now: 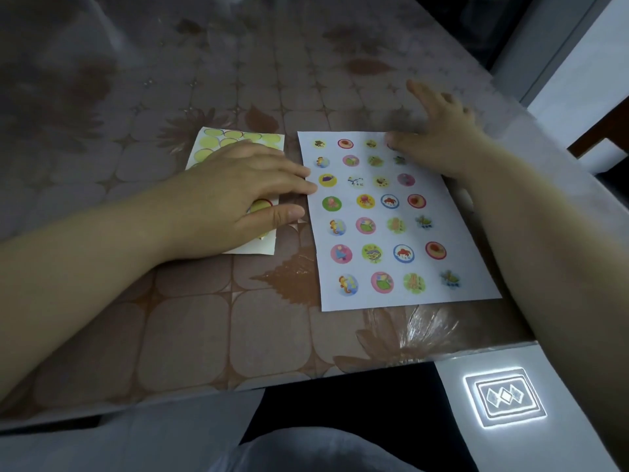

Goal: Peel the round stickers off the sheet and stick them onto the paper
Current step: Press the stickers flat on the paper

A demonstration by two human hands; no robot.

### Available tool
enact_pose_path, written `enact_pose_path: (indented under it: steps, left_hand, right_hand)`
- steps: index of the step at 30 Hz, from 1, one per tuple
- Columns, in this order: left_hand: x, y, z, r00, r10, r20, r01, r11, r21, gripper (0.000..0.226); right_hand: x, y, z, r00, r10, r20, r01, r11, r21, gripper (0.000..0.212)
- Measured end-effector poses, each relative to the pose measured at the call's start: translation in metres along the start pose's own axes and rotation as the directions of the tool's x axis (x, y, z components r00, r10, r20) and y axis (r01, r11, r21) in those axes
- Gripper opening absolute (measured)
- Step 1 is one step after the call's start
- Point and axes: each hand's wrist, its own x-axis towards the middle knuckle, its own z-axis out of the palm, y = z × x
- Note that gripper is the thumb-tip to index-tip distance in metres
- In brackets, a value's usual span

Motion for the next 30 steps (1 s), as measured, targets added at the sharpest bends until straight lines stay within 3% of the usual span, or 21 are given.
enact_pose_path:
  steps: [2,6,9,18,21,30]
  left_hand:
    - [0.001,0.0,-0.001,1.0,-0.029,0.006,0.029,1.0,-0.002,0.06]
    - [0.0,0.0,0.0,0.999,-0.035,0.002,0.035,0.999,0.016,0.059]
    - [-0.001,0.0,0.0,0.999,-0.027,-0.017,0.027,1.0,0.009,0.059]
    - [0.001,0.001,-0.001,0.999,0.029,-0.039,-0.029,0.999,0.014,0.06]
    - [0.0,0.001,0.0,0.999,0.03,-0.037,-0.03,1.0,0.0,0.071]
    - [0.001,-0.002,0.001,1.0,0.012,-0.018,-0.012,1.0,-0.004,0.072]
  right_hand:
    - [-0.004,-0.017,0.004,0.997,-0.067,-0.038,0.068,0.998,0.016,0.074]
    - [-0.011,-0.05,0.017,0.98,-0.144,0.137,0.156,0.984,-0.081,0.092]
    - [-0.011,-0.055,0.018,0.974,-0.117,0.192,0.135,0.987,-0.082,0.098]
    - [-0.016,-0.051,0.017,0.97,-0.168,0.176,0.193,0.972,-0.136,0.089]
    - [-0.015,-0.039,0.01,0.965,-0.145,0.216,0.178,0.974,-0.139,0.081]
    - [-0.009,-0.035,0.008,0.943,-0.091,0.319,0.146,0.977,-0.154,0.083]
